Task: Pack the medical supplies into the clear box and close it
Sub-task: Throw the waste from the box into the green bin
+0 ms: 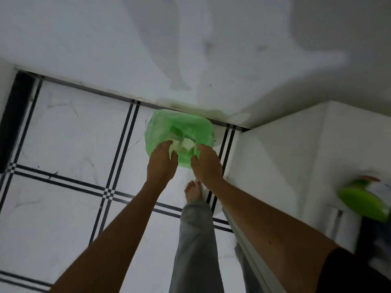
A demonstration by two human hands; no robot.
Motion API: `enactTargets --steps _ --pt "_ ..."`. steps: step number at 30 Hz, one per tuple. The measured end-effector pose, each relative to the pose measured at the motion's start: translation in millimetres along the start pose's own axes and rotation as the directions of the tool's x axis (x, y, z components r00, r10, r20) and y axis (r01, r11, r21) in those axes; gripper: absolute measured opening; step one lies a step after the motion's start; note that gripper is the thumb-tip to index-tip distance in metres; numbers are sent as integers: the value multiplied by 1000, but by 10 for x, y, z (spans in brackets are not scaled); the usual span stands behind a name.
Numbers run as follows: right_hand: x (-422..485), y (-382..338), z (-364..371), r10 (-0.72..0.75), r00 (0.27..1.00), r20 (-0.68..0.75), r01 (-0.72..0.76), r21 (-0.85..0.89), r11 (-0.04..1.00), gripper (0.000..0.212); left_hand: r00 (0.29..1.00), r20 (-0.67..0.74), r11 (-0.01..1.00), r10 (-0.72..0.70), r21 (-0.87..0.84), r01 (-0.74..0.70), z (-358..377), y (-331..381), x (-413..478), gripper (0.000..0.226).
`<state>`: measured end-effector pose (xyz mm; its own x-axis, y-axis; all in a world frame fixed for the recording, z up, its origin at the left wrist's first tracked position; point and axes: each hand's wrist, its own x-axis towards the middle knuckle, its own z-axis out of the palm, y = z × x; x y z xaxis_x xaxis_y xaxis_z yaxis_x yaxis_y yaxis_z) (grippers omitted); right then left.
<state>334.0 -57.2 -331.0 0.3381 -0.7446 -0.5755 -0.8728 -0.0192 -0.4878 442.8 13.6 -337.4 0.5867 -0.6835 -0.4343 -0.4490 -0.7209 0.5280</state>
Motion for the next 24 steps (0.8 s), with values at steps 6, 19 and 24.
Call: enactTargets --steps 6,19,24 --pt "-944 6 -960 -212 964 -159 220 30 975 28 972 -74 975 224 3 -224 -409 1069 -938 35" --pt "-3142 1466 -2852 -305 865 -399 346 33 938 28 866 10 857 500 136 -497 -67 2821 -3469 35" --pt "-3473 1920 -3133 -214 879 -427 285 108 952 30 863 156 844 481 183 -504 261 3099 -3763 37"
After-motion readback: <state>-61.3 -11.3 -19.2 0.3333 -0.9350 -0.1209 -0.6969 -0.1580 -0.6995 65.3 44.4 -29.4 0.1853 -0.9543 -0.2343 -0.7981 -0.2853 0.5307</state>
